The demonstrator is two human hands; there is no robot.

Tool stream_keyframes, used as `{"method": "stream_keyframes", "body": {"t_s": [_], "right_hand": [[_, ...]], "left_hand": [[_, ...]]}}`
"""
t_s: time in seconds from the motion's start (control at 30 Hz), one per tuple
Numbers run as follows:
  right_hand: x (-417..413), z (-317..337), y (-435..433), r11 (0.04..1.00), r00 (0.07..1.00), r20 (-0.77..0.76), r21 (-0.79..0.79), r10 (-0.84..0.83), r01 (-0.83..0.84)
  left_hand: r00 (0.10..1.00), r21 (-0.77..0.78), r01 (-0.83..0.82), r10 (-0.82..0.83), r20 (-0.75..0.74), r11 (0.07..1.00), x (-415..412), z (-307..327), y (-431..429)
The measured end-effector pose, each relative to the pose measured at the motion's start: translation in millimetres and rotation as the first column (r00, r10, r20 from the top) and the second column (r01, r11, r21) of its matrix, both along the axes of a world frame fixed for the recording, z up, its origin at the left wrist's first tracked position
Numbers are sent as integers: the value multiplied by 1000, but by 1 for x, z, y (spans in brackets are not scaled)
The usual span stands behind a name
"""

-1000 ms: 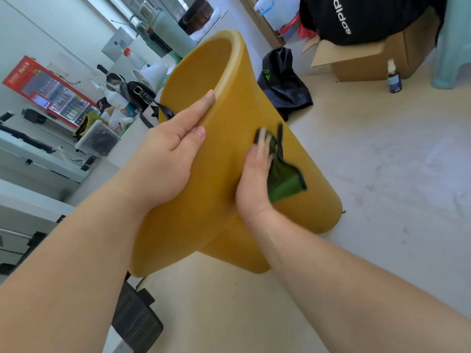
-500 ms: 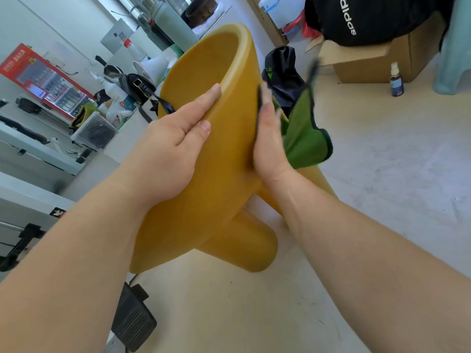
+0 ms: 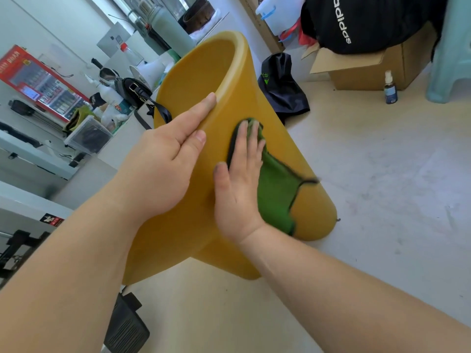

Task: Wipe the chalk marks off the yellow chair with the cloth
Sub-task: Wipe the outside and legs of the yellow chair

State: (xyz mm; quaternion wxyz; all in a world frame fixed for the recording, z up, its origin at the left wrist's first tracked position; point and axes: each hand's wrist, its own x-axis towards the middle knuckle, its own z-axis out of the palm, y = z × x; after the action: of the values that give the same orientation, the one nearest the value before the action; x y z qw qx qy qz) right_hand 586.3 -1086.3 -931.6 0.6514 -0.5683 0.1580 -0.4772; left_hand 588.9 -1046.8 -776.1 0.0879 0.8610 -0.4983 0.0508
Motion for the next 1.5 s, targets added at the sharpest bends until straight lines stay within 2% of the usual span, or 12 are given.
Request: {"method": "stream_keyframes", "body": {"t_s": [0.13, 0.23, 0.3, 0.43, 0.53, 0.67, 0.77, 0.9, 1.07, 1.23, 1.4, 1.5], "right_hand": [[21, 9, -75, 1000, 999, 37, 11, -8, 7], [34, 4, -115, 986, 982, -162, 153, 93, -68], [32, -14, -106, 991, 941, -328, 131, 81, -40], [25, -33, -74, 986, 907, -404, 154, 119, -61], [19, 4, -85, 973, 952, -263, 205, 157, -104], [11, 47, -111, 986, 982, 95, 19, 166, -169], [17, 42, -124, 981, 978, 84, 3, 192, -193], [21, 17, -126, 966, 958, -164, 145, 235, -213], [13, 16, -131, 937, 938, -132, 186, 321, -295], [-8, 37, -145, 847, 858, -174, 340, 484, -409], [-34, 94, -145, 821, 852, -244, 479, 464, -310], [-50, 124, -153, 862, 838, -357, 451, 412, -231]], "left_hand": [[999, -18, -1, 0, -39, 1000, -2, -1, 1], [998, 4, -37, 37, -59, 999, -4, 0, 0], [997, 7, -59, 59, -53, 998, -7, 1, -2], [993, 37, -106, 107, -51, 994, -10, 7, -8], [988, 43, -126, 130, -88, 991, -11, 13, -19], [986, -21, -85, 81, -145, 996, -3, 12, -28], [954, 2, -107, 103, -282, 994, 4, 13, -38], [921, 100, -94, 125, -369, 991, 11, 15, -45], [806, 72, -58, 89, -585, 996, 10, 17, -42], [758, 137, -16, 101, -644, 990, -3, 22, -52], [666, 198, -74, 196, -720, 977, -8, 34, -70], [535, 174, -125, 214, -817, 977, -16, 46, -86]]}}
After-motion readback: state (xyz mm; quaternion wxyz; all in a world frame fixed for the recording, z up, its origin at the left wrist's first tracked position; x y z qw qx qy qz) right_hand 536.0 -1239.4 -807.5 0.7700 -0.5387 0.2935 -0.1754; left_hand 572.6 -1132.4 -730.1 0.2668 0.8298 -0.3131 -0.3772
